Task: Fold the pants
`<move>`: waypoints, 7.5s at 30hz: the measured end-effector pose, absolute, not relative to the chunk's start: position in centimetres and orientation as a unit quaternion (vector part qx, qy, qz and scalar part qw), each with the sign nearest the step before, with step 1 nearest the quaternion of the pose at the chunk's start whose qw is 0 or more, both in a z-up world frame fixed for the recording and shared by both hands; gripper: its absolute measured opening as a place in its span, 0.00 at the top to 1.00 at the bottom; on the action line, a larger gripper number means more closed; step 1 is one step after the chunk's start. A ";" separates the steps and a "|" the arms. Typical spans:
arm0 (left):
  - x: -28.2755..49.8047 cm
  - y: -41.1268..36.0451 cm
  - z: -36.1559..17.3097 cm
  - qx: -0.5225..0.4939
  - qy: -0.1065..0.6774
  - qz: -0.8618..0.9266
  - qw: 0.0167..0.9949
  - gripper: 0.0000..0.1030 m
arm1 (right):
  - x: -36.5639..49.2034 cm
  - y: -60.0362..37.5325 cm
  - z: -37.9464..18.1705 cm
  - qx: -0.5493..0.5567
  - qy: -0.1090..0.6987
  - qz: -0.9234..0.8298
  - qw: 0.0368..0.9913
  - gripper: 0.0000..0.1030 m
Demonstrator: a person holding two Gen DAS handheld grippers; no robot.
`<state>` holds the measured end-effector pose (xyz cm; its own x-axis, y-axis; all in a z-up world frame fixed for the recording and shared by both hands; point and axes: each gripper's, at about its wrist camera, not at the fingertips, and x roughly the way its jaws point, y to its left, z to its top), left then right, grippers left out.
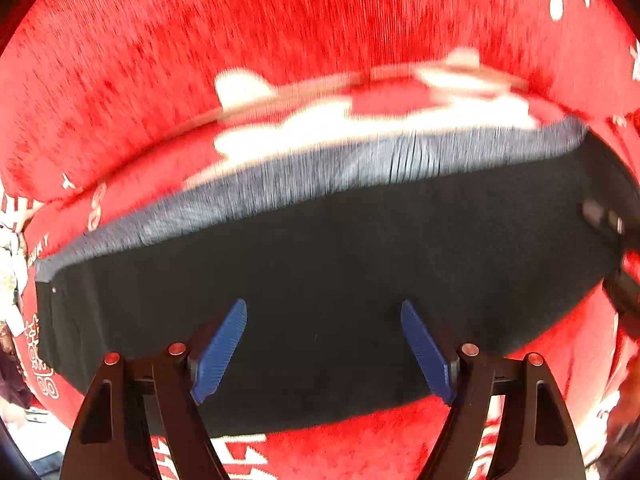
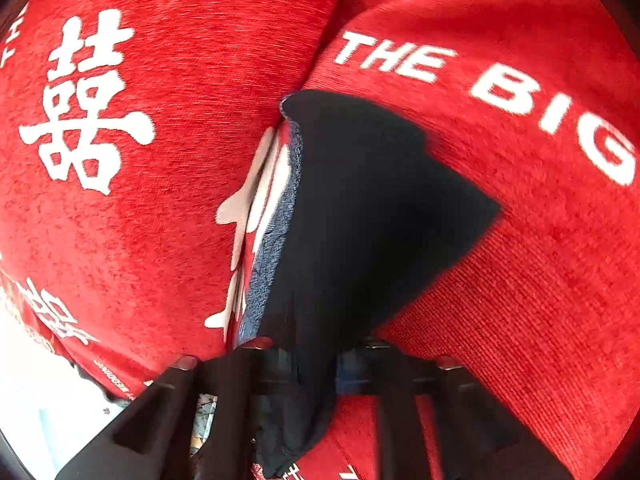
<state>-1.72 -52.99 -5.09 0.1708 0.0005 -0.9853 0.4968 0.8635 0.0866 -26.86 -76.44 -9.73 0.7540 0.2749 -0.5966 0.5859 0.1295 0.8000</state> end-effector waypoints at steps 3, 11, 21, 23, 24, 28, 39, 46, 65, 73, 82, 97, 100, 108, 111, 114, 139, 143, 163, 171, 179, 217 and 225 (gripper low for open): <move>-1.0 -54.6 -5.1 0.186 0.620 -0.169 0.743 0.21 | -26.6 -75.9 -7.0 0.604 0.345 -0.105 0.711 0.87; -3.7 -57.7 -7.6 0.205 0.617 -0.203 0.732 0.20 | -22.9 -71.8 0.4 0.455 0.384 -0.076 0.800 0.87; -0.2 -48.1 -2.6 0.145 0.608 -0.178 0.760 0.21 | -17.5 -62.6 6.9 0.233 0.444 -0.054 0.863 0.87; 0.8 -44.0 -1.9 0.145 0.608 -0.143 0.768 0.21 | -15.8 -59.0 6.9 0.174 0.462 -0.045 0.868 0.87; 1.5 -41.6 -1.6 0.143 0.609 -0.125 0.770 0.21 | -15.1 -57.4 6.6 0.153 0.470 -0.042 0.868 0.87; 3.1 -33.7 -1.2 0.136 0.618 -0.066 0.772 0.21 | -11.9 -48.8 3.2 0.064 0.516 -0.022 0.854 0.81; 4.3 -25.3 -1.6 0.086 0.652 -0.072 0.750 0.21 | -11.5 -35.9 -1.6 -0.153 0.566 -0.033 0.810 0.55; 3.0 -31.4 -1.0 0.004 0.687 -0.254 0.681 0.21 | -15.1 -48.0 -0.7 0.378 0.542 0.014 0.751 0.48; 2.2 -36.5 -2.2 -0.020 0.698 -0.306 0.647 0.33 | -17.6 -52.6 -7.1 0.632 0.458 -0.026 0.624 0.92; 1.5 -36.2 -1.0 0.003 0.679 -0.332 0.655 0.33 | -17.5 -52.1 -9.9 0.619 0.493 -0.030 0.611 0.95; 0.9 -38.2 -2.4 0.001 0.694 -0.370 0.618 0.46 | -17.4 -52.4 -9.8 0.620 0.497 -0.016 0.607 0.95; 0.5 -39.3 -2.7 0.001 0.698 -0.381 0.606 0.46 | -18.0 -53.1 -10.2 0.624 0.492 -0.003 0.607 0.95; 0.7 -39.9 -3.8 0.011 0.706 -0.361 0.609 0.67 | -17.8 -53.1 -10.0 0.619 0.495 0.003 0.609 0.94; 0.1 -39.0 -2.3 0.045 0.678 -0.346 0.646 0.95 | -17.2 -56.9 -1.4 0.482 0.501 0.017 0.719 0.57; -0.2 -39.2 -2.8 0.047 0.681 -0.343 0.645 0.95 | -15.4 -60.8 0.0 0.420 0.491 -0.041 0.762 0.27; 0.1 -39.1 -3.4 0.030 0.687 -0.336 0.644 0.95 | -12.4 -64.5 -3.0 0.423 0.510 -0.076 0.745 0.37; 0.2 -32.3 -1.5 0.091 0.662 -0.189 0.719 0.34 | -4.6 -49.7 -4.1 0.337 0.570 0.042 0.748 0.73; 0.2 -29.3 -2.2 0.093 0.669 -0.155 0.721 0.34 | -3.2 -44.6 -6.3 0.330 0.581 0.052 0.742 0.74; -1.7 -22.4 -3.6 0.094 0.694 -0.079 0.710 0.34 | -10.7 -43.3 -3.2 0.273 0.640 0.033 0.718 0.69; -3.2 -18.4 -2.7 0.086 0.692 -0.077 0.712 0.31 | -12.6 -42.0 -2.4 0.259 0.658 0.036 0.706 0.61; -3.7 -16.2 -2.7 0.075 0.689 -0.069 0.717 0.13 | -12.7 -39.6 -2.3 0.249 0.669 0.042 0.699 0.52; 0.5 7.3 -6.2 -0.281 0.667 -0.071 0.686 0.03 | -8.4 -31.7 -3.8 0.089 0.684 0.066 0.721 0.01; 1.7 5.0 -7.9 -0.327 0.649 -0.092 0.681 0.03 | -8.5 -31.8 -4.1 0.089 0.685 0.077 0.719 0.00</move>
